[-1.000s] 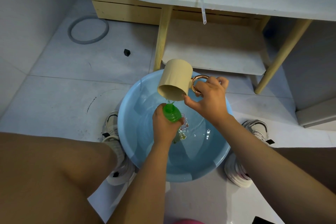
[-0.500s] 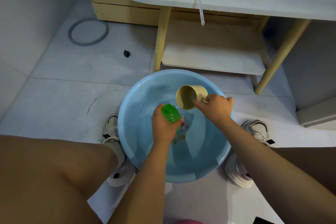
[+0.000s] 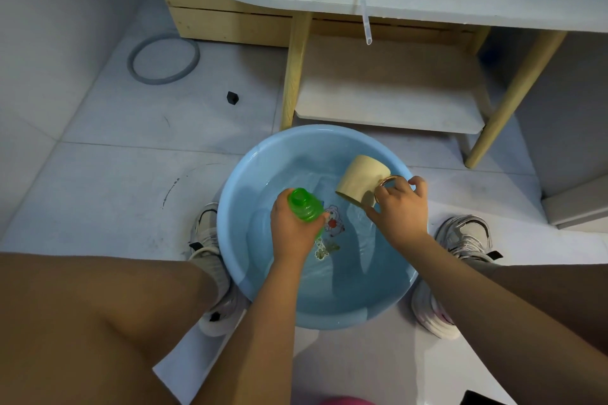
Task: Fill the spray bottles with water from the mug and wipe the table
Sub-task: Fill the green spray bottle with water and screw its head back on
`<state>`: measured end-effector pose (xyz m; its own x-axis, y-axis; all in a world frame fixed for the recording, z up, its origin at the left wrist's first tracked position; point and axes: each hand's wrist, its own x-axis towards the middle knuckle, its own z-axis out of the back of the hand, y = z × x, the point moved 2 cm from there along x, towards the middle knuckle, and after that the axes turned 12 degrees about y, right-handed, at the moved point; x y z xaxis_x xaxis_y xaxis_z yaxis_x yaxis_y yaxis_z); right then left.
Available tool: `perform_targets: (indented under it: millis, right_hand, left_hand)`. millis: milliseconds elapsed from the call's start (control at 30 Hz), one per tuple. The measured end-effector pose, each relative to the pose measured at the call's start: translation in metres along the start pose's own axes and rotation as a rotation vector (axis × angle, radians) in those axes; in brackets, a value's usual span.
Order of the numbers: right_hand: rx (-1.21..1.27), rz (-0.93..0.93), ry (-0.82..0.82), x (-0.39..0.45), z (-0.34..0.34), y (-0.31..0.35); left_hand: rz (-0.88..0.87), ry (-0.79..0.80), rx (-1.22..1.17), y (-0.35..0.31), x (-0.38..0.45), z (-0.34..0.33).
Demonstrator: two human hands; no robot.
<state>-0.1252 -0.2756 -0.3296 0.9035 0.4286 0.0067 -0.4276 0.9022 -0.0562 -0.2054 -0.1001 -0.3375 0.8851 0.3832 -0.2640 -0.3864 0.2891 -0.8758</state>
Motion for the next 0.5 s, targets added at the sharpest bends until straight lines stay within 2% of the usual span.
perform_targets:
  millis: [100,233,300,400,500]
  right_hand:
    - [-0.002,0.020,-0.079,0.001,0.002,-0.002]
    - [0.040,0.011,-0.054,0.001,0.005,-0.003]
    - [0.119,-0.067,0.037,0.002,0.013,-0.001]
    - [0.217,-0.307,0.304,0.006,0.027,-0.004]
    - [0.464,-0.415,0.505,0.013,0.045,-0.011]
  left_hand:
    - [0.005,-0.013,0.002,0.001,0.000,0.002]
    - [0.009,-0.011,0.001,-0.003,0.000,0.003]
    - [0.012,0.001,0.002,-0.007,0.001,0.003]
    - [-0.009,0.007,0.035,-0.017,0.001,0.009]
    - [-0.050,0.041,0.079,-0.036,-0.003,0.024]
